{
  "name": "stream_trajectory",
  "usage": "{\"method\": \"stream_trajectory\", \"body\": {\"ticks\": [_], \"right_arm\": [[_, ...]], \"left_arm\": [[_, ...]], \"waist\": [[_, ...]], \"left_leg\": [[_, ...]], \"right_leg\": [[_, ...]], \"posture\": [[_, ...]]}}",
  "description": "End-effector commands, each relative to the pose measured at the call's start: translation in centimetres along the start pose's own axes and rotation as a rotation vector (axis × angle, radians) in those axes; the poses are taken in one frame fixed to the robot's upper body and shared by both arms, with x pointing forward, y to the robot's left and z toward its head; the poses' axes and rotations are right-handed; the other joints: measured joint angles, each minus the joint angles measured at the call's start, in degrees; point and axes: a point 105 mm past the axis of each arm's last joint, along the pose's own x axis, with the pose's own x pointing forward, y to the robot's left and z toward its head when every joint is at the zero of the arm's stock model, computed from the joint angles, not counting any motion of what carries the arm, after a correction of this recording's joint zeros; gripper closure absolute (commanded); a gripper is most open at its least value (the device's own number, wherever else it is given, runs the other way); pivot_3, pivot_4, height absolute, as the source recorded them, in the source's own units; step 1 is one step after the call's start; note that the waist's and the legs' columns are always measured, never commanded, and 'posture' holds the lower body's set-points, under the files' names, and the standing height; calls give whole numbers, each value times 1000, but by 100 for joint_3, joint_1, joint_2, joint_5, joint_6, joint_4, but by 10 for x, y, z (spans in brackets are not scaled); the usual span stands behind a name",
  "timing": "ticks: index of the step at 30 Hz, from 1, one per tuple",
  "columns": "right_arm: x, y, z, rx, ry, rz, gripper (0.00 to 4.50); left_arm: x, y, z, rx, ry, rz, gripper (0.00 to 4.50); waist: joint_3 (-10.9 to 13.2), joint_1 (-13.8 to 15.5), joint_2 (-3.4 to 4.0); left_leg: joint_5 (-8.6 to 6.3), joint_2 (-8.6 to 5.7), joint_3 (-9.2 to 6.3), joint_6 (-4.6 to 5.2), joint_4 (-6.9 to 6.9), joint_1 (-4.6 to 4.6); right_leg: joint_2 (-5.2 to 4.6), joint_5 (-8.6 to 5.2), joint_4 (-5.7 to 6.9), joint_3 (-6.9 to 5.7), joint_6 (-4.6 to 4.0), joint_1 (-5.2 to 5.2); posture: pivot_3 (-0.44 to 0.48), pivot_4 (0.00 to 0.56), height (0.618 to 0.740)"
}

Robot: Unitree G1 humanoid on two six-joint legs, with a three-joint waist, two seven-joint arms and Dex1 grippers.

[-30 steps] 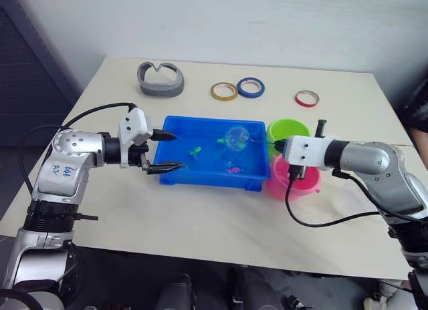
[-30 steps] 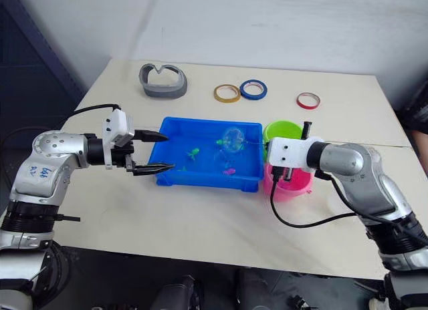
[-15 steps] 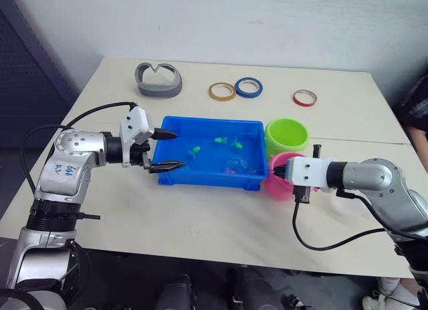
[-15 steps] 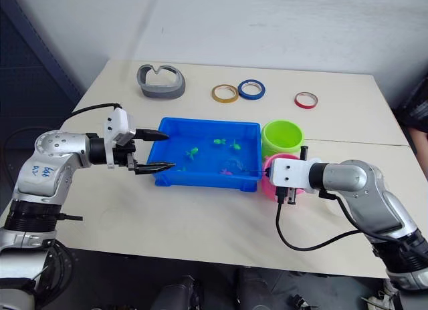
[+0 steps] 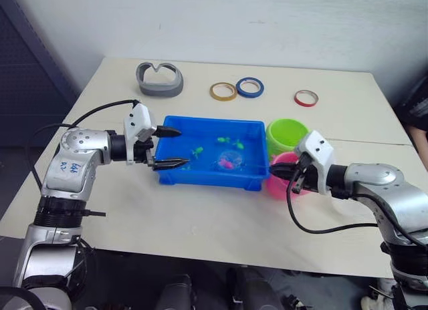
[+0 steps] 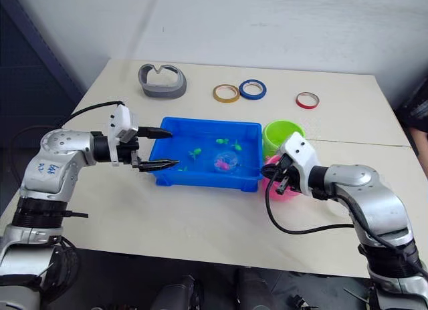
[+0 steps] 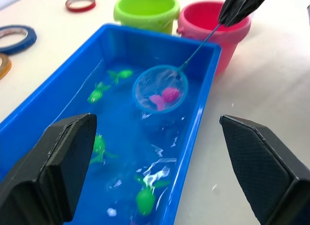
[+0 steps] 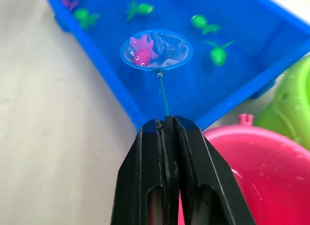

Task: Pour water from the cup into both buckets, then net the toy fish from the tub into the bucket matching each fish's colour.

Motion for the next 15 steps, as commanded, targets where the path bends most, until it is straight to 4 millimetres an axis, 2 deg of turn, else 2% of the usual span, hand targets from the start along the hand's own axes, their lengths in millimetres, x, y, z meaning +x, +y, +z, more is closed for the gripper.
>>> {"method": "stream_trajectory", "body": {"ticks": [1,5,8,15], "right_arm": [[-21,-4,19,-32,-89,-65,4500],[-54,2,18,-5,-147,-111,4500],[-72,6,13,14,-156,-151,4500],[-132,12,-6,-15,-117,-396,4500]], "left_arm": [[7,-5,21,5,-87,-60,57],[22,-17,36,-23,-162,-184,57],[30,-16,38,-14,-166,-207,57],[57,-18,46,30,-187,-330,57]], "waist": [[0,8,0],[0,78,0],[-1,127,-1],[-1,137,0]], "left_leg": [[0,0,0,0,-1,-1],[0,0,-2,1,-8,-2],[0,0,-5,0,-8,-5],[0,-1,-3,0,-6,0]], "right_leg": [[0,0,1,0,0,0],[1,0,1,-2,1,1],[2,1,0,-3,1,0],[5,1,-2,-2,2,7]], "posture": [[0,150,740],[0,150,740],[0,150,740],[0,150,740]]}}
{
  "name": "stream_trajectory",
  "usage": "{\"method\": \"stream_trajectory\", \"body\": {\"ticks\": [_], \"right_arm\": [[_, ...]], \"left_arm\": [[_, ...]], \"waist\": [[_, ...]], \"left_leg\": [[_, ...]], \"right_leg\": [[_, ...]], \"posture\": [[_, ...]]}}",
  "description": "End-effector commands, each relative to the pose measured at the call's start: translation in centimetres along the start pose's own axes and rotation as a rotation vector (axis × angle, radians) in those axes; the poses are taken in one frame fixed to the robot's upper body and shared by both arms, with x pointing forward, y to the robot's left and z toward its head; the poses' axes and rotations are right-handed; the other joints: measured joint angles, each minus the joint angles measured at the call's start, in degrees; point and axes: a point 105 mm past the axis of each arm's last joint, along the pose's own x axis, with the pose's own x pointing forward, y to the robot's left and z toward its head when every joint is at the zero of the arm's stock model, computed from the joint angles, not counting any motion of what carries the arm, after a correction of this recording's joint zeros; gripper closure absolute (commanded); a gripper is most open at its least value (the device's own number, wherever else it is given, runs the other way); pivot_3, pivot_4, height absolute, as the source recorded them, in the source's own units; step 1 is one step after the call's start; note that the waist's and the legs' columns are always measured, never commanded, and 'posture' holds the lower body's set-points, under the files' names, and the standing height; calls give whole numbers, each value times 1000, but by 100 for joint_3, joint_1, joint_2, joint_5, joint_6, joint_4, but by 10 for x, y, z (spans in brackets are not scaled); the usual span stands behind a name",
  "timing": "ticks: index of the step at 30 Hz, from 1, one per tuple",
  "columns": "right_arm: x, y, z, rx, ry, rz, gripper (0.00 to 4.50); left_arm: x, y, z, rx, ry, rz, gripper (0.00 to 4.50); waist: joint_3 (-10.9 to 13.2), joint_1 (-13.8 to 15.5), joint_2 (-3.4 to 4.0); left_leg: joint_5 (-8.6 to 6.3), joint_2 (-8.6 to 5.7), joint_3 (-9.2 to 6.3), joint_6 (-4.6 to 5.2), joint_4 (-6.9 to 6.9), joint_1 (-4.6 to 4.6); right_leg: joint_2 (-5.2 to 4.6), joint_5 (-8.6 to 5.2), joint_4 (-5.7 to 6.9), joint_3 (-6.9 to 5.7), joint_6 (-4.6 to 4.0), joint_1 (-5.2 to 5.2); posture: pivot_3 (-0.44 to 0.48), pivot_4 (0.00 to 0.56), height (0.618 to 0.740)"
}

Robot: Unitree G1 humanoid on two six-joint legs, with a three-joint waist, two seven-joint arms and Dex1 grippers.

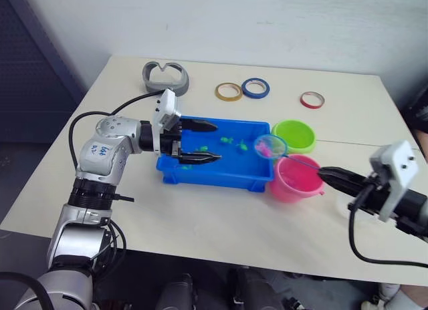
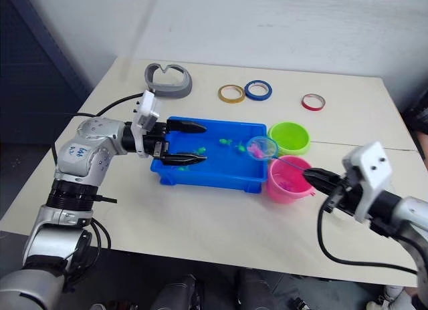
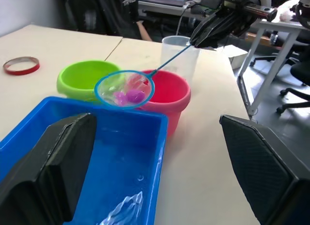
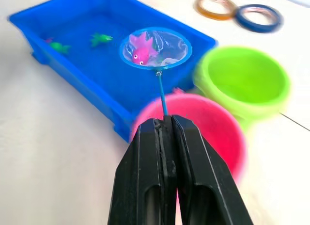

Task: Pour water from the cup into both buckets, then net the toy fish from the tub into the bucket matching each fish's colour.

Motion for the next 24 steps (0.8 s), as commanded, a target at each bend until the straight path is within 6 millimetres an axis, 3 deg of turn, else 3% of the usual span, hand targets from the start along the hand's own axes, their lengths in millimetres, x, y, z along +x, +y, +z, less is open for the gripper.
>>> {"method": "stream_trajectory", "body": {"ticks": [1,6,10,14,18,20,24], "right_arm": [[-27,-5,8,-119,-12,-121,4500],[-46,-12,-1,-351,63,-218,4500],[-47,-6,-4,-781,127,-189,4500],[-44,-5,0,-1103,115,-194,4500],[-41,-6,3,-1565,130,-158,4500],[-42,-9,1,-1651,120,-181,4500],[-46,-20,-14,-1650,162,-192,4500]], "left_arm": [[11,1,9,65,-9,-60,57],[22,4,9,87,-12,-104,57],[24,8,10,100,-13,-112,57],[24,12,13,121,-9,-100,57],[19,12,15,127,-7,-96,57],[16,12,16,126,-5,-95,57],[12,17,18,137,9,-66,57]], "waist": [[0,-3,0],[-1,-33,0],[0,-30,0],[0,-30,0],[0,-25,-1],[1,-18,-3],[1,-16,-3]], "left_leg": [[0,0,0,0,0,0],[0,-1,10,0,0,7],[2,-2,12,-3,-4,14],[2,-2,19,-5,-4,18],[3,-2,24,-6,-4,21],[4,-2,24,-8,-6,21],[5,-2,24,-9,-7,22]], "right_leg": [[0,0,0,0,0,1],[4,0,-9,10,0,2],[8,0,-8,12,0,2],[10,0,-8,17,0,3],[9,0,-7,20,0,3],[9,0,-7,19,0,3],[9,-1,-8,20,0,3]], "posture": [[0,150,740],[0,150,740],[0,150,740],[0,150,740],[0,150,740],[0,150,740],[0,150,740]]}}
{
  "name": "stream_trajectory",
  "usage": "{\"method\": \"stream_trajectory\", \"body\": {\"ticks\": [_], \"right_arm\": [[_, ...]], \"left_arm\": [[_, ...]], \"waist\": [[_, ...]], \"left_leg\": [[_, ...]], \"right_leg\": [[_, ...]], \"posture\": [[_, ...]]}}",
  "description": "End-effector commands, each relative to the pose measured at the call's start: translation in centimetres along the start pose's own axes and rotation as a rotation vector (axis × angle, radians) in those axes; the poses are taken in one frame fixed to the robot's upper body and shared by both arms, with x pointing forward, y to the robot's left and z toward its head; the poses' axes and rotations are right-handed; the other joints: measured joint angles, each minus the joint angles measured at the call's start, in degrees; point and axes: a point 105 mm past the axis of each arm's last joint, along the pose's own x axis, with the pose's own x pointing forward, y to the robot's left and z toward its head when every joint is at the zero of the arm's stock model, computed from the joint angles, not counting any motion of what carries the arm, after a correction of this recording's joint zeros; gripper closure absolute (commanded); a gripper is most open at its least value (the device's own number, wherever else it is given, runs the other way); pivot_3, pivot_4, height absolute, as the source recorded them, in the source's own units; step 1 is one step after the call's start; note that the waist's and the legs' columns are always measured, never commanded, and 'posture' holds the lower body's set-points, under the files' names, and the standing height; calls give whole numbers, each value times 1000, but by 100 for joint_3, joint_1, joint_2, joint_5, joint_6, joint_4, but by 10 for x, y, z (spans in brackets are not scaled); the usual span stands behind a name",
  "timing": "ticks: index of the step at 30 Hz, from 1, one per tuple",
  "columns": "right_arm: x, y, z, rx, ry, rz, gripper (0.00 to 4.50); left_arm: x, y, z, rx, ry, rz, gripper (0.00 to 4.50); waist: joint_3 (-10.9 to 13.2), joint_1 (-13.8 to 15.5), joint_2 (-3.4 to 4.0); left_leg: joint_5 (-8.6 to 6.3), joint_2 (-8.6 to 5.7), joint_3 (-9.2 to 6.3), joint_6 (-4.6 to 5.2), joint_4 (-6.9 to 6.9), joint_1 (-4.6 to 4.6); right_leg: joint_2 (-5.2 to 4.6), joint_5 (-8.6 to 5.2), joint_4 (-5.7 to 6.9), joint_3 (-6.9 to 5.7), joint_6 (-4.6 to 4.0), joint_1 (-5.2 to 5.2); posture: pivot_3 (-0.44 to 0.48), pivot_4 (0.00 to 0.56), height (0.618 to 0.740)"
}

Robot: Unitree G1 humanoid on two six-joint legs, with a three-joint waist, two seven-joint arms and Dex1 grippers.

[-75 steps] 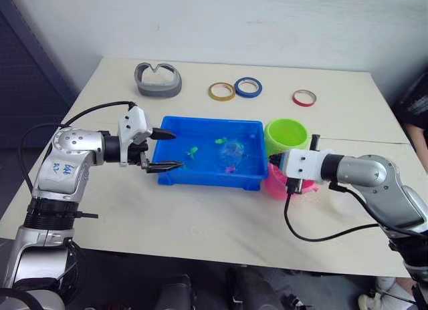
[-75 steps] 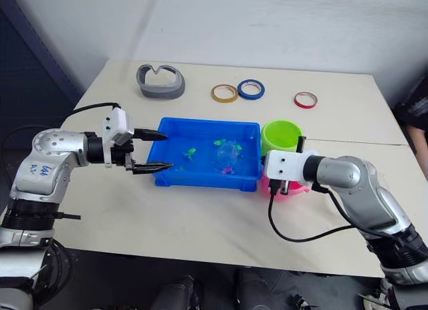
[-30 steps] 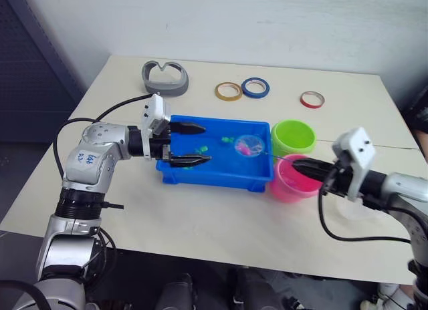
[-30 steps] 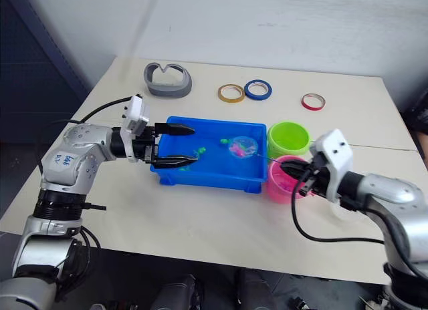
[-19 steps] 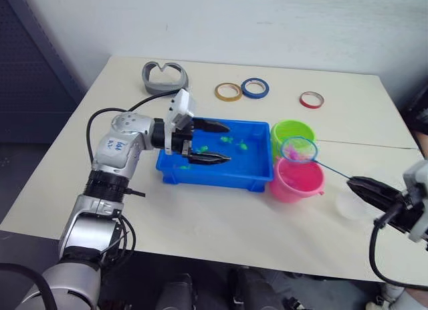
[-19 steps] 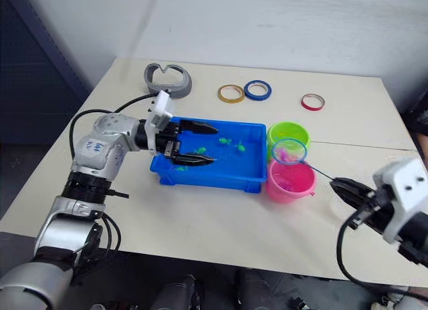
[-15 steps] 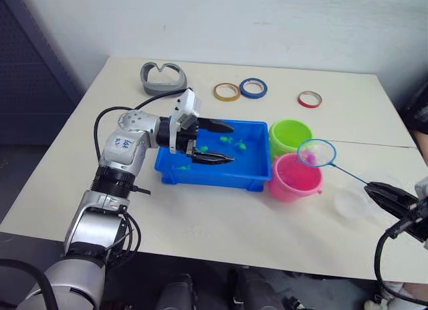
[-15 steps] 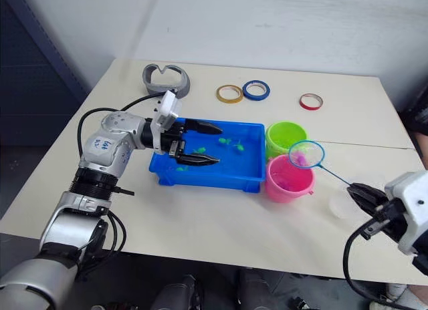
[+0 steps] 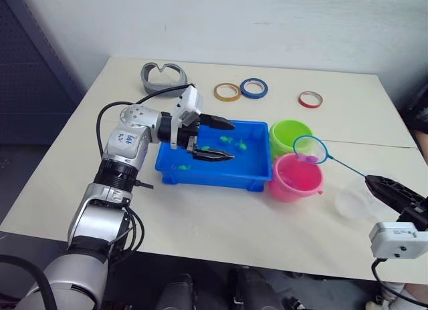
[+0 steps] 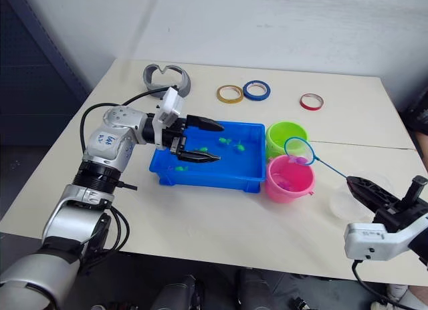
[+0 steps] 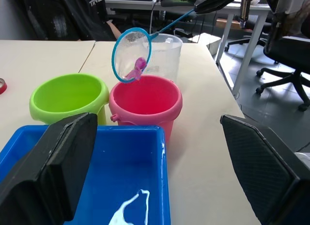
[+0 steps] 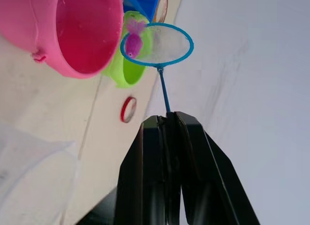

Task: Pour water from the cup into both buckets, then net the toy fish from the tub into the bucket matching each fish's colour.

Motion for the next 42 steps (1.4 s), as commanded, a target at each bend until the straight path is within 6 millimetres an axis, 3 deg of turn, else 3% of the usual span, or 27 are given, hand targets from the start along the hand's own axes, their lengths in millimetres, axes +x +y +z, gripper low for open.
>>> {"method": "stream_trajectory", "body": {"ticks": [1,4,8,11,14,22,26,31,35,42], "right_arm": [[-5,2,-11,-31,41,-28,4500],[-1,-7,-10,-60,20,-79,4500],[2,-5,-15,135,22,-103,4500],[19,-31,-19,602,-29,-210,4500],[45,-47,2,890,-196,-129,4500],[116,-52,63,1259,-440,260,4500],[142,-54,90,1287,-513,395,4500],[172,-53,110,1206,-553,438,4500],[193,-54,122,1170,-594,446,4500],[205,-53,139,1049,-660,450,4500]], "left_arm": [[-8,6,15,58,-1,27,57],[-10,8,16,57,0,38,57],[-14,9,13,51,13,58,57],[-30,11,2,29,51,123,57],[-46,10,-7,14,91,178,57],[-113,-12,-22,-43,215,395,57],[-148,-30,-28,-87,284,523,57],[-171,-51,-25,-121,323,630,57],[-181,-63,-22,-134,355,681,57],[-191,-76,-25,-154,397,726,57]], "waist": [[0,-1,0],[0,-23,1],[0,-19,1],[0,-52,0],[0,-152,10],[3,-195,4],[4,-134,5],[2,-101,2],[1,-143,-2],[1,-164,-1]], "left_leg": [[0,0,0,0,0,0],[0,0,3,0,1,2],[3,0,5,-5,0,8],[3,1,5,-4,1,8],[3,3,7,-3,12,15],[6,7,-18,-9,13,3],[3,6,-26,-4,8,-4],[-9,1,-31,18,12,-26],[-12,0,-30,23,12,-28],[-12,0,-30,20,8,-27]], "right_leg": [[-1,0,0,1,0,0],[-1,0,3,2,0,0],[0,0,10,3,-1,1],[0,0,8,4,-1,1],[-4,0,21,5,-1,5],[-6,-2,28,-5,-4,-11],[-10,-2,13,-13,-4,-10],[-18,-1,5,-18,-3,-10],[-19,-1,1,-19,-2,-10],[-17,-1,3,-21,-2,-12]], "posture": [[0,150,740],[0,150,740],[0,150,740],[0,150,740],[0,150,740],[0,150,740],[0,150,740],[0,150,740],[0,150,740],[0,150,740]]}}
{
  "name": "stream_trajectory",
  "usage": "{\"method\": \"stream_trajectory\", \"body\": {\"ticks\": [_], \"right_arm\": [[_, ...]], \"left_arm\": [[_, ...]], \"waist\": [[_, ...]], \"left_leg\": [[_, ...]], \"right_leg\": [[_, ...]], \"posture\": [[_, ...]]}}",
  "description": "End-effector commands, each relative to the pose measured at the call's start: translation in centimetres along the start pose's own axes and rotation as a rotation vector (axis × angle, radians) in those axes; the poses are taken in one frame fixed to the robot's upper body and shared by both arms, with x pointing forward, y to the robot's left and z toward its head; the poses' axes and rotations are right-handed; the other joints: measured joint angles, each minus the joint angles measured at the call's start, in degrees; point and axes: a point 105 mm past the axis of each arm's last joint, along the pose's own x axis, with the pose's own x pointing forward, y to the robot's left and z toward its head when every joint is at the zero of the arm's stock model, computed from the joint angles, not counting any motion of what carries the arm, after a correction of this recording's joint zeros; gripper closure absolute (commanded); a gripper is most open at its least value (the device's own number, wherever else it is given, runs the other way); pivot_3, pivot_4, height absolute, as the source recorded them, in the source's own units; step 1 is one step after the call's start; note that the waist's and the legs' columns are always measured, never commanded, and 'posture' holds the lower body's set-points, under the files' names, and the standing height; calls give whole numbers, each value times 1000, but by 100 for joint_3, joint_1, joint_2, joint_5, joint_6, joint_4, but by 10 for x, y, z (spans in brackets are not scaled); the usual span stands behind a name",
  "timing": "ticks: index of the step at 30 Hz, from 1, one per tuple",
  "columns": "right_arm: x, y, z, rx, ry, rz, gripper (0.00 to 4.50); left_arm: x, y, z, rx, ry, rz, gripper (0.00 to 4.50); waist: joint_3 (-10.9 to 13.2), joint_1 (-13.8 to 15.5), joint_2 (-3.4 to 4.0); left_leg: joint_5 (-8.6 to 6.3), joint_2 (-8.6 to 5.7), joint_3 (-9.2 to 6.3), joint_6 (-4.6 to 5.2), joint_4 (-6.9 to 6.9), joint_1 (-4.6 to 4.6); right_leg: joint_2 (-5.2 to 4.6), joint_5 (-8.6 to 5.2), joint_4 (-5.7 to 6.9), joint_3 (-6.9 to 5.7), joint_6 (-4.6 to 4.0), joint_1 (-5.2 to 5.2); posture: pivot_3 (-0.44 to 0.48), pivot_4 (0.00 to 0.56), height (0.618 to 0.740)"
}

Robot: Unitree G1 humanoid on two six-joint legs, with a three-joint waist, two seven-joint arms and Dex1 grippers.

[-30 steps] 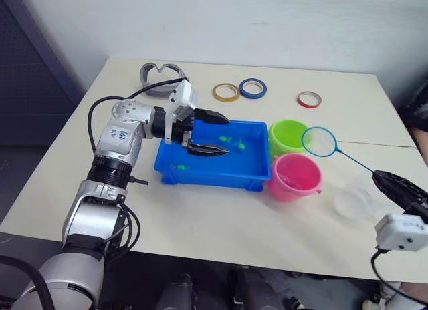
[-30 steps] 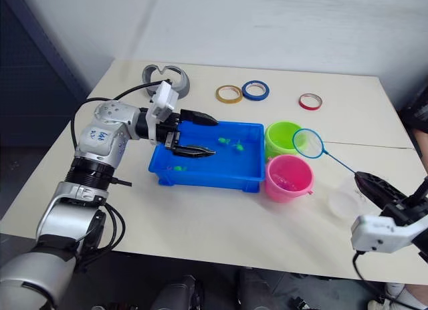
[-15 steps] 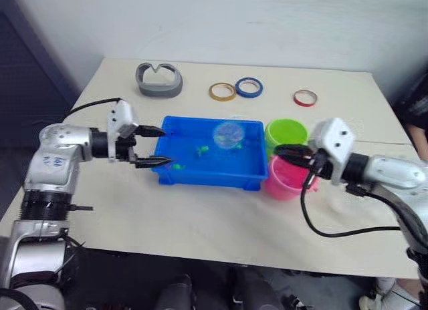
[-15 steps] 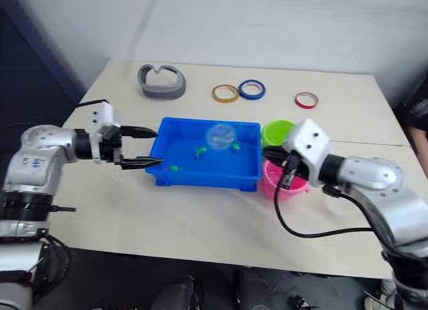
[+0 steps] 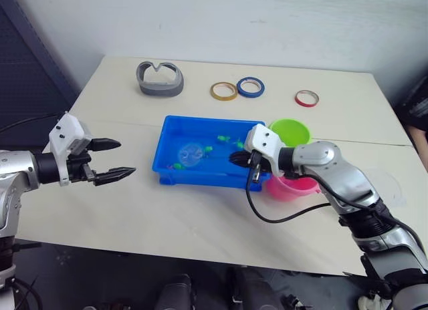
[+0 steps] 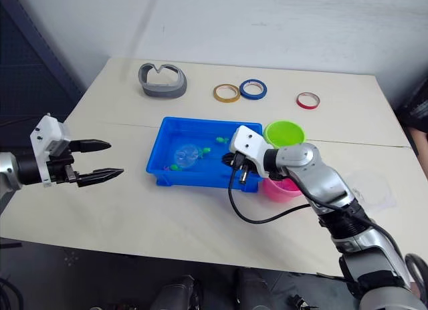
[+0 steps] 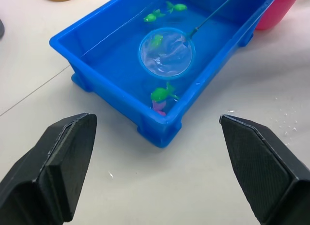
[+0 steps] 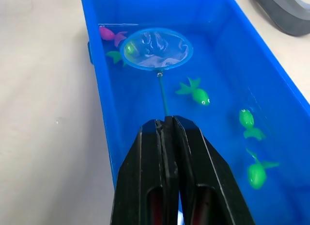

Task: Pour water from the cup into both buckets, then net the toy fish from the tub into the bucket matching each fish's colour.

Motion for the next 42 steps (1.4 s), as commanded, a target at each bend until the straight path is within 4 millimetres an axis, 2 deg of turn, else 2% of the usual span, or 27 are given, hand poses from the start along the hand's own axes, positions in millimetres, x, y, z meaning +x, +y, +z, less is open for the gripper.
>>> {"method": "stream_trajectory", "body": {"ticks": [1,14,25,32,35,42], "right_arm": [[5,-2,13,-117,-33,13,4500],[23,-10,10,-490,7,-4,4500],[32,3,16,-507,-60,42,4500],[37,5,19,-626,-56,54,4500],[39,3,19,-731,-46,61,4500],[43,6,15,-769,-59,79,4500]], "left_arm": [[-10,1,11,43,-12,35,57],[-7,2,16,49,-34,38,57],[-2,5,21,67,-46,27,57],[-1,5,23,72,-51,25,57],[0,5,24,75,-58,23,57],[2,5,24,75,-64,25,57]], "waist": [[0,-11,0],[1,-18,1],[1,-38,1],[1,-42,1],[1,-54,2],[1,-80,2]], "left_leg": [[0,0,0,0,0,0],[0,0,0,-2,-1,1],[1,0,0,-4,0,1],[1,0,0,-4,-1,1],[1,0,0,-4,0,1],[1,0,1,-5,-1,2]], "right_leg": [[0,0,0,0,0,0],[1,0,2,-2,0,-1],[1,0,5,-1,0,-1],[1,0,5,-2,0,-1],[1,0,5,-1,0,-1],[1,0,5,-2,0,-1]], "posture": [[0,150,740],[0,150,740],[0,150,740],[0,150,740],[0,150,740],[0,150,740]]}}
